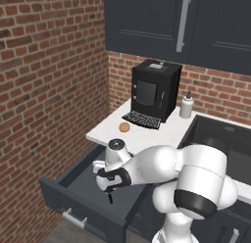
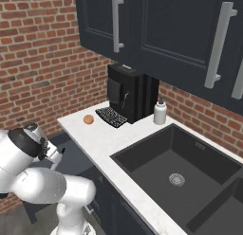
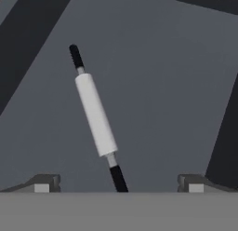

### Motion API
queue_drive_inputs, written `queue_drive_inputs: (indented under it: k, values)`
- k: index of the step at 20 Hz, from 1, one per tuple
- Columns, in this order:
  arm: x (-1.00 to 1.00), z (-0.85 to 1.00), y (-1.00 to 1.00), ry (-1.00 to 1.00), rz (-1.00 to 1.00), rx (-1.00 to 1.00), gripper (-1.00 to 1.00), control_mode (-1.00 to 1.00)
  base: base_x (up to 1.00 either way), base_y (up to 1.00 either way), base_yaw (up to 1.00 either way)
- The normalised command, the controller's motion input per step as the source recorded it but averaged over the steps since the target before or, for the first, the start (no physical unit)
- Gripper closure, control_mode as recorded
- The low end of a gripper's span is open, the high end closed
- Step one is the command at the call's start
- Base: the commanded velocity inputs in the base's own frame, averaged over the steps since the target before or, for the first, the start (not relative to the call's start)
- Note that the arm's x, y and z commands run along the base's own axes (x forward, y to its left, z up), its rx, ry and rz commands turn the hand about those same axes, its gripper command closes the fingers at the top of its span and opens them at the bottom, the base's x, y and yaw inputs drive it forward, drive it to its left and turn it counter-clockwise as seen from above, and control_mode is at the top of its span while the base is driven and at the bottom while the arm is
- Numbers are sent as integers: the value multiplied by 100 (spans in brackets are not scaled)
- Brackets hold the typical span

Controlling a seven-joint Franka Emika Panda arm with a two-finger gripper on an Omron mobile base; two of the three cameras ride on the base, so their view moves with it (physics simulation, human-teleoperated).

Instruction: Pick the rolling pin from the drawer and place it on the counter.

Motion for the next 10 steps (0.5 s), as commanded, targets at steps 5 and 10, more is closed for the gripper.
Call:
queue_drive_inputs:
  k: [5, 10]
  values:
    - [29, -5, 16, 2, 0, 0, -100, -100, 0, 0, 0]
    - [26, -10, 35, 5, 0, -2, -100, -100, 0, 0, 0]
